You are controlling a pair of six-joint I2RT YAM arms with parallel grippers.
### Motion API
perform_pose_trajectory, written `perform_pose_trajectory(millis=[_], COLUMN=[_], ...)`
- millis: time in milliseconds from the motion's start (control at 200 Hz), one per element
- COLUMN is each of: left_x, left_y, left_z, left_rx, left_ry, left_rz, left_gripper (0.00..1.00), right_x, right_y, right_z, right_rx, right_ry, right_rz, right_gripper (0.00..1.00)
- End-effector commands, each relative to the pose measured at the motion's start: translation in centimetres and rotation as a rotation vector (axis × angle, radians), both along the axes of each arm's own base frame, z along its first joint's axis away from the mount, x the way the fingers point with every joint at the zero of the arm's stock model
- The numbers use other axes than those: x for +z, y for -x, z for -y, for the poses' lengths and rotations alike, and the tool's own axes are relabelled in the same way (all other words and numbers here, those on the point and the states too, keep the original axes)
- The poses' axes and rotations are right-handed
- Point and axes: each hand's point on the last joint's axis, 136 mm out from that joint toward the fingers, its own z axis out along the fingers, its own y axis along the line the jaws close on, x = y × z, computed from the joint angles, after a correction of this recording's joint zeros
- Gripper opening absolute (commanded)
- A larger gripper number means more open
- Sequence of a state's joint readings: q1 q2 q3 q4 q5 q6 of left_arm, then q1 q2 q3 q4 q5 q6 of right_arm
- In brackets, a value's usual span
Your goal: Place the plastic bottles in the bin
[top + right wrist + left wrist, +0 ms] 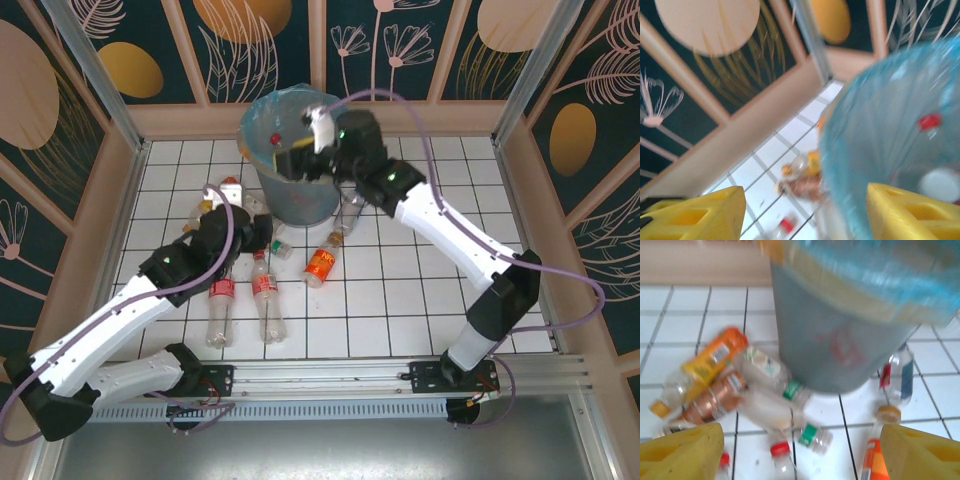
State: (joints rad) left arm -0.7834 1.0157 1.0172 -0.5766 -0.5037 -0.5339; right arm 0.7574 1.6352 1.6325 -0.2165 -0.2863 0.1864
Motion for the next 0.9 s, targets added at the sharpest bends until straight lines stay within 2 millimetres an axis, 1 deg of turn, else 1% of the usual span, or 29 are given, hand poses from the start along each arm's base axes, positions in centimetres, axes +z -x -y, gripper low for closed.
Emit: perform_pose_trajectory(millis=[0,55,115,180,195,205,265,340,405,505,575,716,896], left_x=[-4.8,-6.8,-8.5,-9.6,-9.9,-10.0,-11.0,-11.9,-11.8,-10.4,-9.5,-9.4,-9.0], left_y=[1.6,2.1,2.6,2.9,2.9,3.0,3.2,3.7,4.2,4.9,5.1,5.3,4.9], left_z=[0.5,0.3,-0.5,-1.4,-1.6,-1.7,-2.0,-3.0,-4.2,-6.3,-7.0,-7.4,-7.1], left_rx=[0.017,0.038,0.076,0.114,0.123,0.126,0.137,0.178,0.225,0.289,0.296,0.304,0.285], left_ry=[0.131,0.163,0.177,0.187,0.190,0.193,0.197,0.186,0.195,0.259,0.296,0.273,0.263], left_rz=[-0.125,-0.154,-0.169,-0.161,-0.161,-0.159,-0.167,-0.186,-0.170,-0.090,-0.046,-0.046,-0.026], left_gripper=[0.81,0.80,0.79,0.78,0.78,0.78,0.77,0.74,0.73,0.73,0.73,0.73,0.75], right_x=[-3.2,-5.8,-8.6,-11.4,-11.7,-12.4,-14.5,-16.9,-19.1,-22.3,-24.0,-26.8,-29.9], right_y=[1.8,2.9,3.8,4.6,4.7,4.7,4.9,5.4,5.6,5.6,5.8,5.7,5.0], right_z=[-1.2,-2.2,-3.2,-4.1,-4.2,-4.3,-4.7,-5.8,-6.7,-7.6,-8.2,-9.1,-9.3], right_rx=[-0.060,-0.049,-0.029,-0.013,-0.012,-0.016,-0.029,-0.005,0.004,-0.005,0.000,-0.010,-0.049], right_ry=[0.005,0.037,0.075,0.125,0.132,0.147,0.188,0.222,0.273,0.365,0.412,0.479,0.574], right_rz=[-0.088,-0.155,-0.229,-0.293,-0.298,-0.310,-0.349,-0.400,-0.439,-0.489,-0.515,-0.552,-0.576], right_gripper=[0.65,0.65,0.64,0.63,0.62,0.62,0.62,0.61,0.61,0.60,0.60,0.60,0.60])
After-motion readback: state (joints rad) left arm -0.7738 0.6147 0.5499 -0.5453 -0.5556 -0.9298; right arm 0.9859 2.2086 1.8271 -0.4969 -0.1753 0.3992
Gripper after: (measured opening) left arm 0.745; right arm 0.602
